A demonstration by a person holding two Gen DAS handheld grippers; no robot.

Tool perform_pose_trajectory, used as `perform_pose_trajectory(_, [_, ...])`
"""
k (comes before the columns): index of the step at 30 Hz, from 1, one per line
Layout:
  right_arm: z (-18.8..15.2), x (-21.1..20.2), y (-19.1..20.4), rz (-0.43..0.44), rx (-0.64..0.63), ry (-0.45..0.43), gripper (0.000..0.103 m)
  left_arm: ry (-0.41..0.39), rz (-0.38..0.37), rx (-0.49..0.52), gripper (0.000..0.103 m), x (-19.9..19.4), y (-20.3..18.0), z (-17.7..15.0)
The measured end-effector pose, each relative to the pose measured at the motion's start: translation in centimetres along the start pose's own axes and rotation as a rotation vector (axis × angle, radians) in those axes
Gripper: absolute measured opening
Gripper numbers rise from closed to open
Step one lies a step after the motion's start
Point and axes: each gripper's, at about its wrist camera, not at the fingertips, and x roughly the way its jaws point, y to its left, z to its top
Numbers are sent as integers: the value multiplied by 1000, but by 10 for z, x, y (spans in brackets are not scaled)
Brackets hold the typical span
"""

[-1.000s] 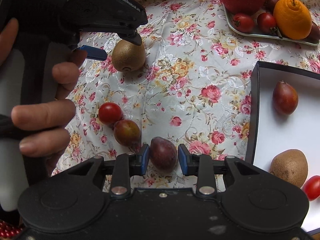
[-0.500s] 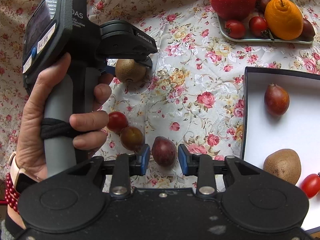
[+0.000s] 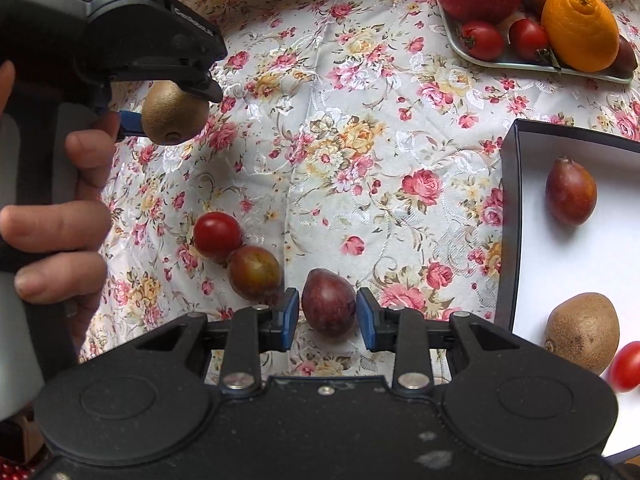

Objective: Organize fruits
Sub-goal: 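Carry the plum and kiwi toward the white box with both tools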

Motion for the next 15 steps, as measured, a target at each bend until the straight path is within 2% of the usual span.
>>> perform_pose_trajectory(9, [-2,20,14,-80,-26,25,37,-9,3,15,58,-24,12,-9])
perform_pose_trajectory(15, [-3,18,17,-70,-12,20,35,-40,-5,-12,57,-58,27,-19])
